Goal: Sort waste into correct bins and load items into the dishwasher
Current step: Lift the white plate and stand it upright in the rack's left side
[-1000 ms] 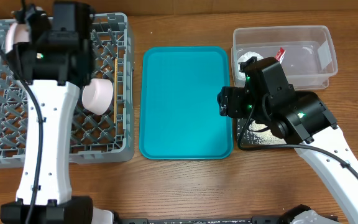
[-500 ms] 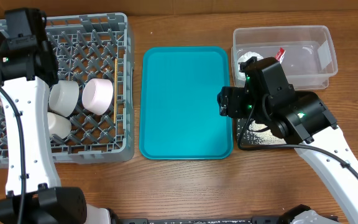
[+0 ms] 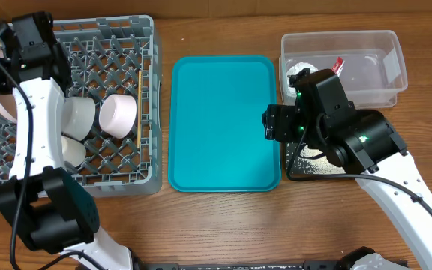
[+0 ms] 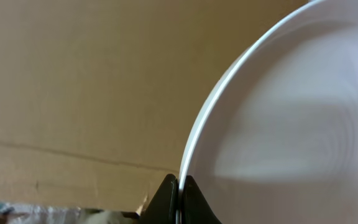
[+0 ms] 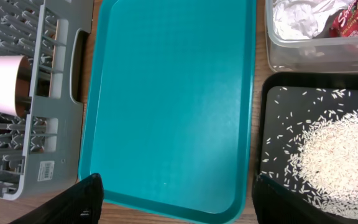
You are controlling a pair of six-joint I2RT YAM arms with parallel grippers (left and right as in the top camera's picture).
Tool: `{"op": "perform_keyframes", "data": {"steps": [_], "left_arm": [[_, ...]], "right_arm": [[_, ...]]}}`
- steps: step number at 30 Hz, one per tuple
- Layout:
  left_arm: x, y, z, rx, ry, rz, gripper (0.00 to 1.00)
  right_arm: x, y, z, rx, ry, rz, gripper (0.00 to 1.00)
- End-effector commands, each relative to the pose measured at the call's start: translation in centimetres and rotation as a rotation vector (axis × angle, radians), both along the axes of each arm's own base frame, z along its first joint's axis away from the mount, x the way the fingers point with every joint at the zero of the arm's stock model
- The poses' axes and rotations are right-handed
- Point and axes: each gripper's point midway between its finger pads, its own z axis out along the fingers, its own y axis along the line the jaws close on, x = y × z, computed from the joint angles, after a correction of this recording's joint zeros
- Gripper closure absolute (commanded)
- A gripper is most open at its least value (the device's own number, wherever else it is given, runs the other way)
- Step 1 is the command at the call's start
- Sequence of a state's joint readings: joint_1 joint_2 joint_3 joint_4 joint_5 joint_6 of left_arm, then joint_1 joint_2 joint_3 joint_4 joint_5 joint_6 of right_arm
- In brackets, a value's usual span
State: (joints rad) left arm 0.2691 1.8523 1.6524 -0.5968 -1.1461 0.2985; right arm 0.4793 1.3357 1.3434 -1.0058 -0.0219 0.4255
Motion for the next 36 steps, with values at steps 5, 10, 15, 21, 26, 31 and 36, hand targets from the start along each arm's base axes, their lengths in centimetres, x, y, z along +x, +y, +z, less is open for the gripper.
{"op": "perform_keyframes", "data": {"steps": [5,10,15,21,26,31,36], "left_arm": [[1.6,0.0,-2.7,-0.050,0.156,-0.087,0.96],[1.9,-0.4,-3.7,-0.096,0.172,-0.127,0.96],[2.1,-0.8,-3.9,-0.102,0.176,-0.141,0.95],[3.6,-3.3,-5.7,-0.197,0.203,-0.255,0.85],[4.3,-4.8,-5.8,-0.198,0.201,-0.285,0.82],[5.1,-6.5,-5.8,-0.195,0.207,-0.325,0.75],[5.8,-8.9,-6.1,-0.195,0.236,-0.374,0.67]], "right_arm": [[0.3,0.0,0.2,0.004,-0.009,-0.005,0.22],[0.5,0.1,0.4,0.009,-0.019,-0.005,0.22],[0.7,0.2,0.6,0.015,-0.030,-0.005,0.22],[0.9,0.3,0.7,0.020,-0.040,-0.005,0.22],[0.9,0.3,0.7,0.020,-0.040,-0.005,0.23],[0.9,0.3,0.7,0.019,-0.040,-0.005,0.23],[0.8,0.3,0.7,0.018,-0.037,-0.005,0.23]]}}
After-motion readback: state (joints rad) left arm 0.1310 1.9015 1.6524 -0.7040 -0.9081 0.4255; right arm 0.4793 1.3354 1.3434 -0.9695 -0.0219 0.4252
